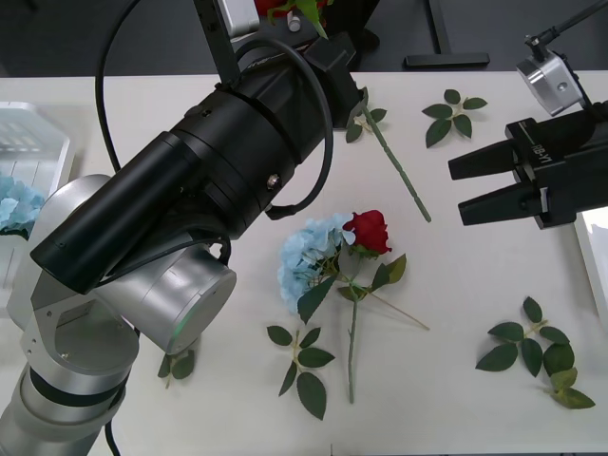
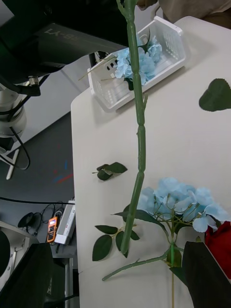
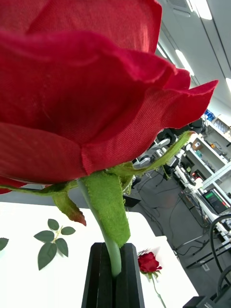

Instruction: Place the red flowers into the right box and the blue flowers into the left box. If a person shows an open palm, hand one flower to the person first, then continue sorting.

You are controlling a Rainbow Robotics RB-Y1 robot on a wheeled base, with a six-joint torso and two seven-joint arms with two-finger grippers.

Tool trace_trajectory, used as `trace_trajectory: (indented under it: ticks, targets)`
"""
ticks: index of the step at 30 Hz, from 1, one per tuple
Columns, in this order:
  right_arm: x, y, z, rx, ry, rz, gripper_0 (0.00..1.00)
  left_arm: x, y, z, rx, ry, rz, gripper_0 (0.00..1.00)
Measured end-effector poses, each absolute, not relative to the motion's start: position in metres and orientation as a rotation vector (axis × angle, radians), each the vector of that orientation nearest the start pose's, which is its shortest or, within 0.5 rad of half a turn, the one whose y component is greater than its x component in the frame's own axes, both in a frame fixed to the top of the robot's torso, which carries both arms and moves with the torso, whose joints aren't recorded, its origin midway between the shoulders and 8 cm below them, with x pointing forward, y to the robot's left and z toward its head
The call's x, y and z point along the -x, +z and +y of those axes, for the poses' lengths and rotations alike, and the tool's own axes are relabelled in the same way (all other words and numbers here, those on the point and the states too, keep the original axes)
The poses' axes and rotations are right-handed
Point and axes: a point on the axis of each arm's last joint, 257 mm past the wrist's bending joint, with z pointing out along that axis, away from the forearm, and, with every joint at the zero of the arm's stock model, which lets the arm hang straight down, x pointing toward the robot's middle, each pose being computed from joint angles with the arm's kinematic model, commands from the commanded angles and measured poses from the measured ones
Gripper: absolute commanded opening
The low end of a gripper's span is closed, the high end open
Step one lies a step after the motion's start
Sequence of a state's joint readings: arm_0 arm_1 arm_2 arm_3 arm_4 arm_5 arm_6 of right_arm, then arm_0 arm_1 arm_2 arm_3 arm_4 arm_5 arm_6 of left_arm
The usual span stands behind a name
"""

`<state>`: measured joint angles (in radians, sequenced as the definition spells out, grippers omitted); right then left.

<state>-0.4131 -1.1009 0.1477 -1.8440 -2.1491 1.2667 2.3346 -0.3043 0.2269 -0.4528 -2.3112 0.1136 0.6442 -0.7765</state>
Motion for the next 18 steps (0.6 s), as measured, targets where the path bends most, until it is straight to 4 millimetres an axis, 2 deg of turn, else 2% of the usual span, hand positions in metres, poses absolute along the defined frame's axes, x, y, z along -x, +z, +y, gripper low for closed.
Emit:
trace_trajectory:
  ticks: [2,9,11,14,18]
  targets:
    - [-0.36,-0.058,-0.133,1.298,1.029,1.784,0.73,-0.44,0.056,-0.03,-0.09,-0.98,1.413,0.0]
    - [-0.361,-0.061,-0.118,1.243,1.09,1.793,0.45,-0.441,0.057,-0.029,-0.091,-0.97,1.41,0.0]
    - [-0.363,-0.064,-0.116,1.245,1.083,1.793,0.33,-0.441,0.057,-0.029,-0.091,-0.97,1.409,0.0]
    - [-0.363,-0.066,-0.112,1.241,1.089,1.791,0.02,-0.441,0.057,-0.029,-0.091,-0.97,1.409,0.0]
    - [-0.365,-0.069,-0.11,1.217,1.1,1.815,0.0,-0.441,0.057,-0.029,-0.092,-0.97,1.409,0.0]
